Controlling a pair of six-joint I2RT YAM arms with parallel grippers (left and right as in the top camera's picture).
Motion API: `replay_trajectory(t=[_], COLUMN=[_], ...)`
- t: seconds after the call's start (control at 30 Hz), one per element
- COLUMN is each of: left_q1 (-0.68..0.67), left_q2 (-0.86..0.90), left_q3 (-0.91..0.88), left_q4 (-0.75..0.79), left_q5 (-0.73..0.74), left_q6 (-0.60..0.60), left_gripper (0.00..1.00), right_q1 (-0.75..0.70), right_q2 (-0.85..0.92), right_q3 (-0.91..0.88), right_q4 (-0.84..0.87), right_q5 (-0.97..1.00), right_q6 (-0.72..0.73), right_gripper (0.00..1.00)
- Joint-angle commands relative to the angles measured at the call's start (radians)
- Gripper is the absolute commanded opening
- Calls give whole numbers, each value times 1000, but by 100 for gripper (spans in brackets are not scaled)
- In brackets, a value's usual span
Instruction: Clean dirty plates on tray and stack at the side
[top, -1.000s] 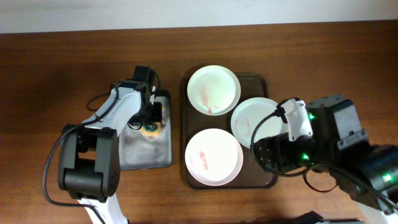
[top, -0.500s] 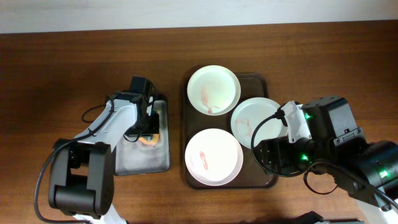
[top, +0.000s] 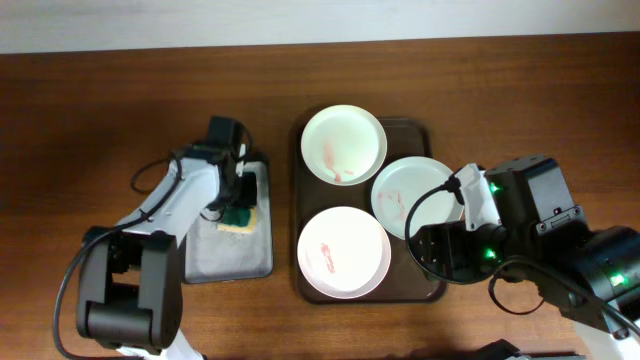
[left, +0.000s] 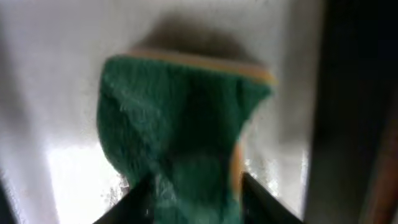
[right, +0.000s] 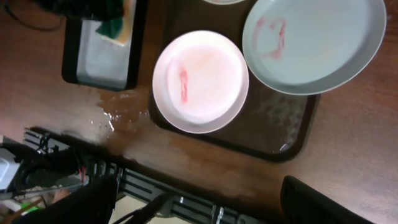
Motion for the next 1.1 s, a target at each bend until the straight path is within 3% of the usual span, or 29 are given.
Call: replay_trajectory(t=[0.0, 0.03, 0.17, 0.3, 0.33, 0.47, 0.63, 0.73, 0.8, 0.93, 1.07], left_q1=[6, 6, 6, 6, 6, 5, 5, 2, -23, -108, -203], left_q2=[-15, -19, -53, -156, -198, -306, -356, -356, -356, -355, -334], left_q3=[-82, -77, 106, 309, 336, 346, 346, 346, 346, 320, 195], left_q4=[45, 45, -128, -327, -364, -458, -593, -591, -586, -509, -344], left_q5=[3, 3, 6, 76, 105, 175, 180, 240, 242, 242, 243], left_q6=[-3, -3, -2, -2, -2, -3, -2, -2, -3, -21, -164], left_gripper=[5, 0, 0, 0, 0, 0, 0, 0, 0, 0, 0], right_q1=[8, 8, 8, 7, 7, 4, 4, 4, 1, -57, -107], right_q2=[-8, -8, -5, 60, 106, 328, 701, 763, 758, 758, 757], right_q3=[11, 9, -115, -369, -428, -466, -466, -466, -465, -465, -461], right_q4=[-35, -50, -18, 209, 320, 515, 600, 657, 698, 745, 725], right_q5=[15, 22, 112, 42, -69, -47, 28, 29, 37, 60, 35], right_q6=[43, 73, 134, 68, -29, -33, -32, -32, -14, 52, 52], right_gripper=[85, 85, 82, 65, 64, 51, 43, 25, 4, 4, 4])
